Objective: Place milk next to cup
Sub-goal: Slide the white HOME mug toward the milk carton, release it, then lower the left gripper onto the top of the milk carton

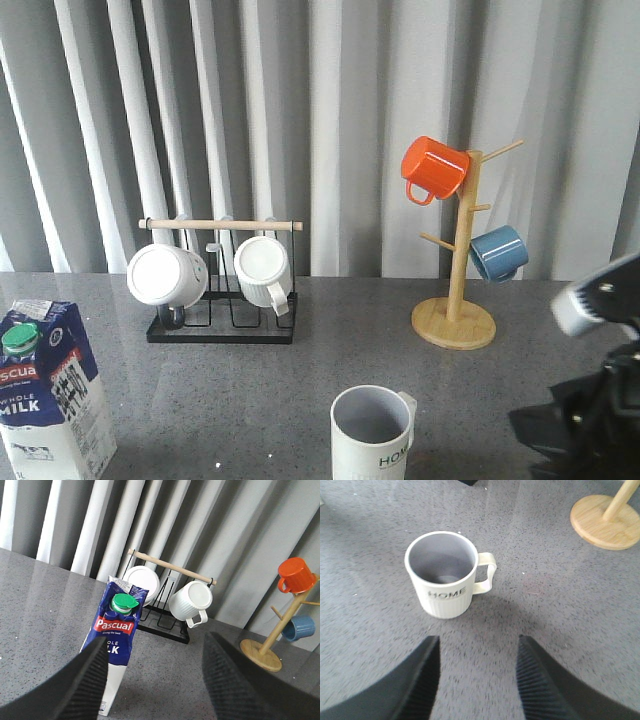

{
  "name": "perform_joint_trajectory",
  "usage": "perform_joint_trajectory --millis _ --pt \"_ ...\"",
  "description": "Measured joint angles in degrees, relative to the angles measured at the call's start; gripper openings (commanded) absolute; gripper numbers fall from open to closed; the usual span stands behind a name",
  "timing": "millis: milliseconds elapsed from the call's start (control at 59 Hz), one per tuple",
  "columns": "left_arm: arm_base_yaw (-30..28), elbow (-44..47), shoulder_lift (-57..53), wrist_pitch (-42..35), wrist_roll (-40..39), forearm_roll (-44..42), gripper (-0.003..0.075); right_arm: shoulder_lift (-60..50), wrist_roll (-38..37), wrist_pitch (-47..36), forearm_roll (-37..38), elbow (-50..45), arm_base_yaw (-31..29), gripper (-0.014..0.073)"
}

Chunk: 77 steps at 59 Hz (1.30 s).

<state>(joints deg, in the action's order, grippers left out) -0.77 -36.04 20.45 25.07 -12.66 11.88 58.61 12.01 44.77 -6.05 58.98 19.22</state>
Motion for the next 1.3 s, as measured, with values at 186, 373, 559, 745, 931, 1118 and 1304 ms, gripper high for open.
perform_joint_trajectory --millis 186,373,559,745,931,1118,1304 --pt "0.0 0.0 0.0 0.1 0.0 0.0 0.0415 -13.8 0.1 7.0 0.0 0.0 0.0 -0.0015" --pt "0.0 0.0 0.0 1.7 0.0 0.0 0.0415 -27.0 0.1 8.4 -0.1 -2.4 0.0 -0.0007" --pt "0.0 -3.8 2.8 4.2 6.9 0.0 0.0426 -37.6 0.1 3.6 0.3 -19.0 0.0 -0.0006" --pt "0.0 -17.8 13.2 10.3 16.0 0.0 0.0507 -40.2 -1.1 -1.2 0.3 -34.1 0.0 -0.0006" --pt "0.0 -35.9 27.2 18.5 21.5 0.0 0.0546 -40.2 -2.2 -4.7 0.4 -37.4 0.0 -0.0006" --pt "0.0 -52.5 41.8 29.6 23.6 0.0 0.0546 -40.2 -2.4 -5.2 0.4 -37.4 0.0 -0.0006" --pt "0.0 -62.7 54.6 39.4 23.7 -0.1 0.0546 -40.2 -2.5 -5.3 0.4 -37.4 0.0 -0.0006"
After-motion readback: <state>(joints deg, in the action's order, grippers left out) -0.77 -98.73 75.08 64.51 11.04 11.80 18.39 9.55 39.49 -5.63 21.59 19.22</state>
